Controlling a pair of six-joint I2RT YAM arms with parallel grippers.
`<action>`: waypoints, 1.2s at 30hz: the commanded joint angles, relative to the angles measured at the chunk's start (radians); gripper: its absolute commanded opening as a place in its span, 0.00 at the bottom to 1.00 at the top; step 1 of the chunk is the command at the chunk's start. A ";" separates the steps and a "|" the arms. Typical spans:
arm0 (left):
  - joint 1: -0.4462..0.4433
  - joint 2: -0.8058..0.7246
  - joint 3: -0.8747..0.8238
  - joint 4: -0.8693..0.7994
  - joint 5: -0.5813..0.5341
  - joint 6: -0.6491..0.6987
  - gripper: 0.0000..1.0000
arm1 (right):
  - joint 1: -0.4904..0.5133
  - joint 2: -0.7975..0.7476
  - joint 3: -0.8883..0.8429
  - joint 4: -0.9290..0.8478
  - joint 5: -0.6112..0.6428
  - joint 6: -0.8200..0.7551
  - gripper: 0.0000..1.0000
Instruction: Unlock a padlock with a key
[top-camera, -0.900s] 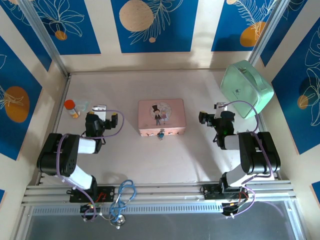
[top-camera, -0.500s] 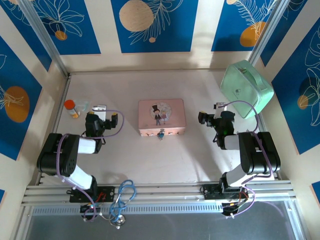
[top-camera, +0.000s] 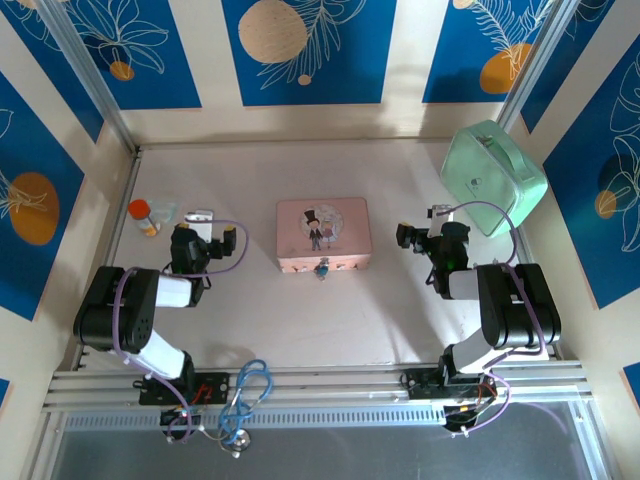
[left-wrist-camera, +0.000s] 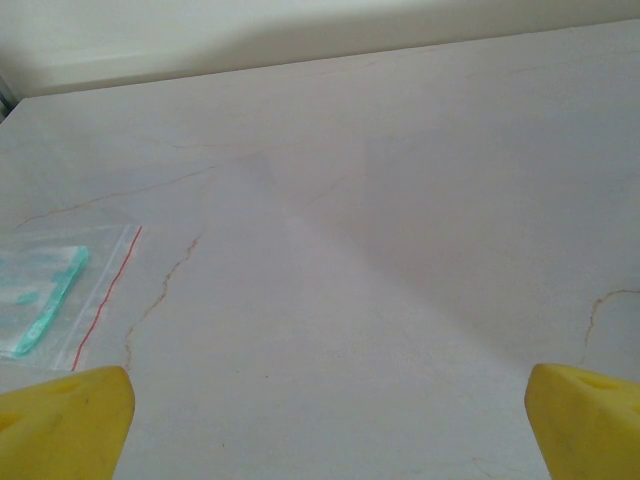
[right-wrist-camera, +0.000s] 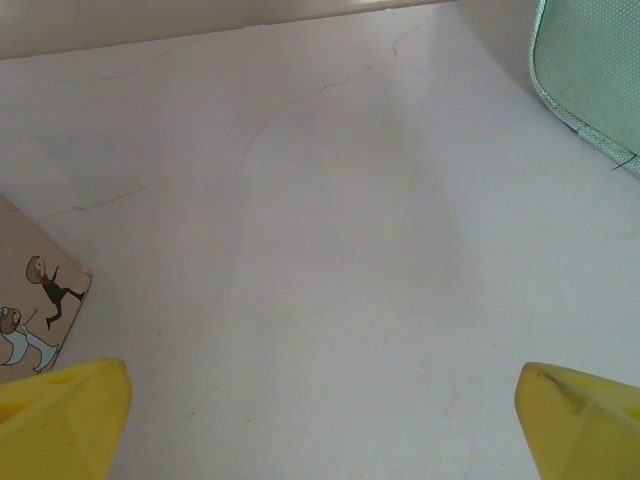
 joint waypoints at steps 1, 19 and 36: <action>0.011 0.005 -0.001 0.013 0.024 0.015 1.00 | -0.007 -0.010 0.020 0.014 -0.015 -0.017 0.99; -0.141 -0.319 0.586 -1.087 -0.134 -0.527 0.93 | 0.075 -0.162 0.644 -1.214 -0.041 0.717 0.99; -0.665 -0.319 0.318 -0.987 0.021 -1.035 0.79 | 0.717 -0.418 0.466 -1.225 0.119 0.678 0.93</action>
